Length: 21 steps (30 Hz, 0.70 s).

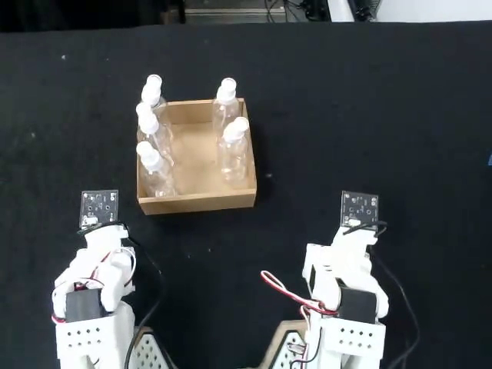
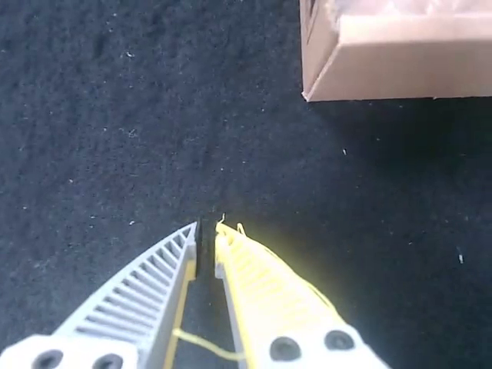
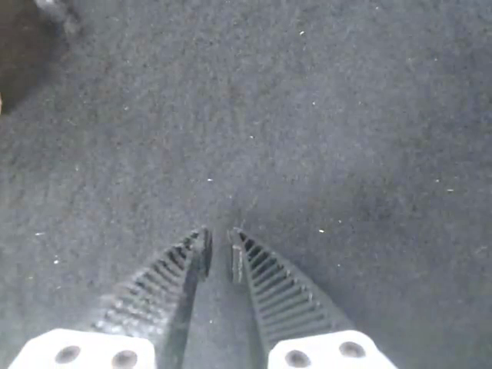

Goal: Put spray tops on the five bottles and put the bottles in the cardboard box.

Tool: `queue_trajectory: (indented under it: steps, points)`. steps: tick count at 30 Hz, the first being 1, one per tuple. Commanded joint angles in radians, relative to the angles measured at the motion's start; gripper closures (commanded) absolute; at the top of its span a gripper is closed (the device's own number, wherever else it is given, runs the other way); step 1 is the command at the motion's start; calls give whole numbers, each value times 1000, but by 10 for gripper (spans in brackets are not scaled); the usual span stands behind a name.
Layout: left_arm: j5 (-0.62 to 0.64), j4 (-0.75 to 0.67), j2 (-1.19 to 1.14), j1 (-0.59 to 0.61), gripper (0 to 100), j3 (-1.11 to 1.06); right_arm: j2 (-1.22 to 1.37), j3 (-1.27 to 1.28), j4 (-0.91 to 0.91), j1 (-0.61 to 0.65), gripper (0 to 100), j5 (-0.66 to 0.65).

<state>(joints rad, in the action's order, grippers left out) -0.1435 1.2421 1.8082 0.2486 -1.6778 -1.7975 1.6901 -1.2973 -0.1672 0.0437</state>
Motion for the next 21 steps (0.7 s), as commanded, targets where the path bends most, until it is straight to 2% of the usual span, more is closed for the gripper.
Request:
queue_trajectory:
  steps: [1, 21]
  points:
    - [0, 12, 21, -10, 970, -22, -99, -7, -8, -20, 988, -6]
    - [0, 12, 14, -13, 970, -22, -99, -7, -8, -20, 988, -6]
